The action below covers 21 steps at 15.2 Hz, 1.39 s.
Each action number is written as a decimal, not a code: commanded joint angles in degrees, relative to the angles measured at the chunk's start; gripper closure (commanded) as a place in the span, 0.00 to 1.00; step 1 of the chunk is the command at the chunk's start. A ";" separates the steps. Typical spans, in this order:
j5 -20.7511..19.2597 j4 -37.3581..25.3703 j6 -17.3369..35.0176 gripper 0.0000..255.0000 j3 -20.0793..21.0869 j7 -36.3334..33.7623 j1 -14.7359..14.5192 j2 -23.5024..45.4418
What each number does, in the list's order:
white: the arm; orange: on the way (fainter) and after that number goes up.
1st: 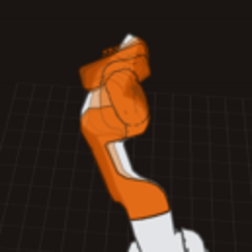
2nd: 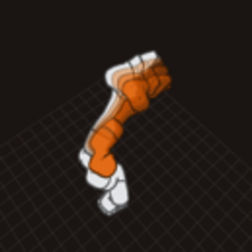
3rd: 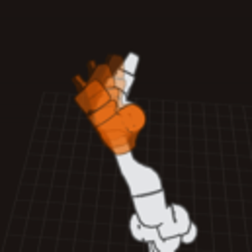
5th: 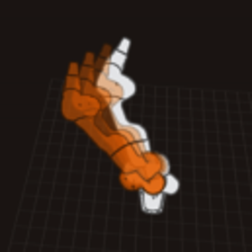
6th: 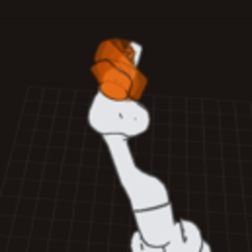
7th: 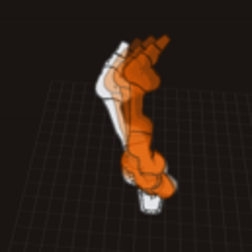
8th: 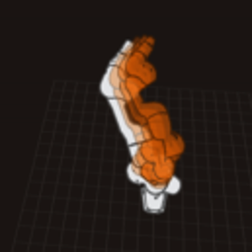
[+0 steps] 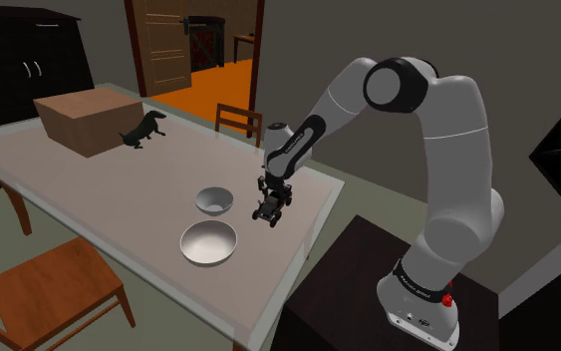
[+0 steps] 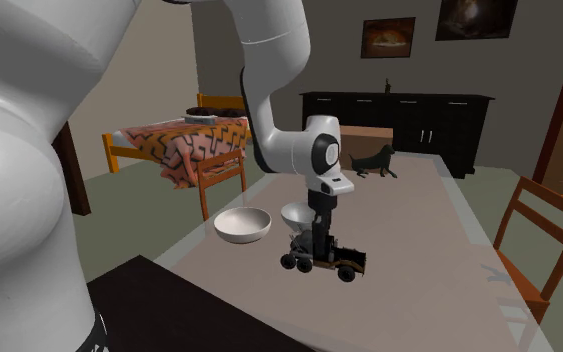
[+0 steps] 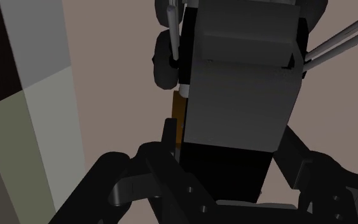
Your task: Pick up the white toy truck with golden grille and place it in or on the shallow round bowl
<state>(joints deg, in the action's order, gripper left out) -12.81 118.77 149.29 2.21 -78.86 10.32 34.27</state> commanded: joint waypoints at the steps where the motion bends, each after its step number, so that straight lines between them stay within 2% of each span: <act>1: 0.23 0.70 -0.99 1.00 0.25 0.14 0.08 -1.71; 19: 2.70 2.17 -10.88 1.00 1.90 2.60 1.16 -13.17; 21: 2.62 1.93 -11.42 1.00 2.68 -0.04 -0.73 -13.20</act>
<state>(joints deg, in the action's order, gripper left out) -10.17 120.88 138.11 4.58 -77.85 10.34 21.06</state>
